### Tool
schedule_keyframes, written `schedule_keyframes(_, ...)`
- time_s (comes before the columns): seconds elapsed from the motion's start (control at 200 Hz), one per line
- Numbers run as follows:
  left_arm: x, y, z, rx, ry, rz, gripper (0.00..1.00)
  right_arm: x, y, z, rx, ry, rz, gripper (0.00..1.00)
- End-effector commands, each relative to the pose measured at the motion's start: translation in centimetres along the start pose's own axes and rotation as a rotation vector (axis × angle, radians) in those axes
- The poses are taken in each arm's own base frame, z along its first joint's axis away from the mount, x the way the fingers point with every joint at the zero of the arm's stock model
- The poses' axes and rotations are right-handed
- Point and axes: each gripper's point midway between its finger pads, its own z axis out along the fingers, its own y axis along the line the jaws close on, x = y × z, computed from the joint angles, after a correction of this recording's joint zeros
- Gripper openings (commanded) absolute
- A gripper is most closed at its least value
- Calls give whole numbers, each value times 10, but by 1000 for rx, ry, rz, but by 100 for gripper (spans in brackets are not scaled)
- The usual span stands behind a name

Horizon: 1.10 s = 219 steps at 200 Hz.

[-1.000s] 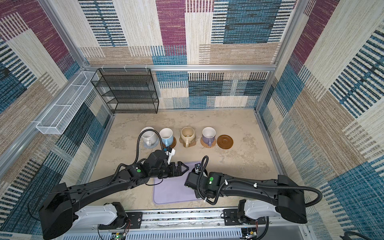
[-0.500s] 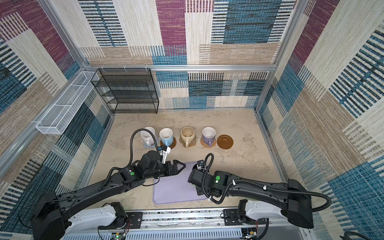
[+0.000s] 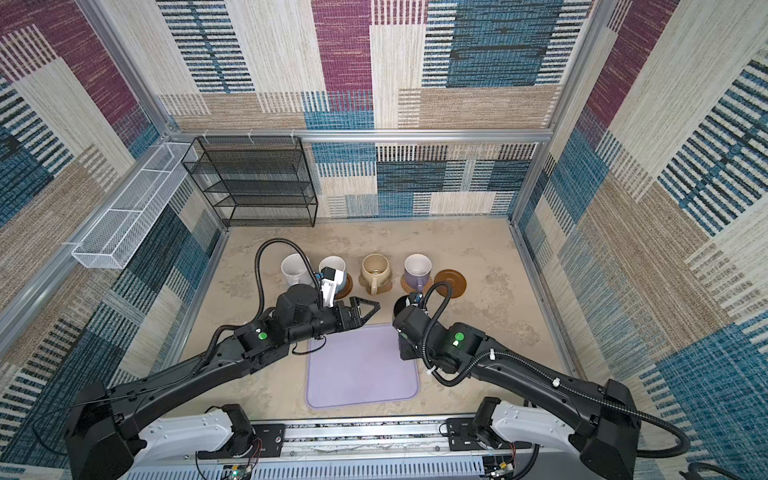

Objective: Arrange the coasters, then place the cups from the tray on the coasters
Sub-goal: 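Lift the black mug with right gripper and carry it toward the brown wooden coaster, then lower the black mug onto the brown wooden coaster with right gripper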

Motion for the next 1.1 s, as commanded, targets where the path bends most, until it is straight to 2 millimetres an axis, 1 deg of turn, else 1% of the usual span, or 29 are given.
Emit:
schedule_keyframes(0.0,-14,-14,4,24,-35,29,99,-38,3,-12,-24,-122,-18,0)
schedule_keyframes(0.165,-20,-23,19,21,-13,53,99,-76,-13,-26,8,-203,-10,0)
schedule_keyframes(0.26,-22,-36,28,51,21,70,99,-96,-24,-30,19,-238,-3,0)
schedule_keyframes(0.376,-30,-49,37,57,44,99,99,-117,-37,-32,30,-268,9,0)
schedule_keyframes(0.461,-34,-56,44,60,61,117,99,-133,-51,-34,42,-298,30,0)
schedule_keyframes(0.551,-36,-63,55,68,87,131,99,-144,-66,-31,56,-310,55,0)
schedule_keyframes(0.676,-38,-64,77,54,124,139,99,-154,-89,-20,94,-301,81,0)
schedule_keyframes(0.791,-40,-60,100,41,142,127,99,-159,-112,-7,137,-294,108,0)
schedule_keyframes(0.917,-44,-60,121,20,143,105,99,-161,-135,8,171,-282,138,0)
schedule_keyframes(1.042,-55,-58,138,-1,111,72,98,-160,-150,29,163,-255,152,0)
schedule_keyframes(1.092,-56,-56,147,-10,115,64,98,-158,-156,39,176,-232,154,0)
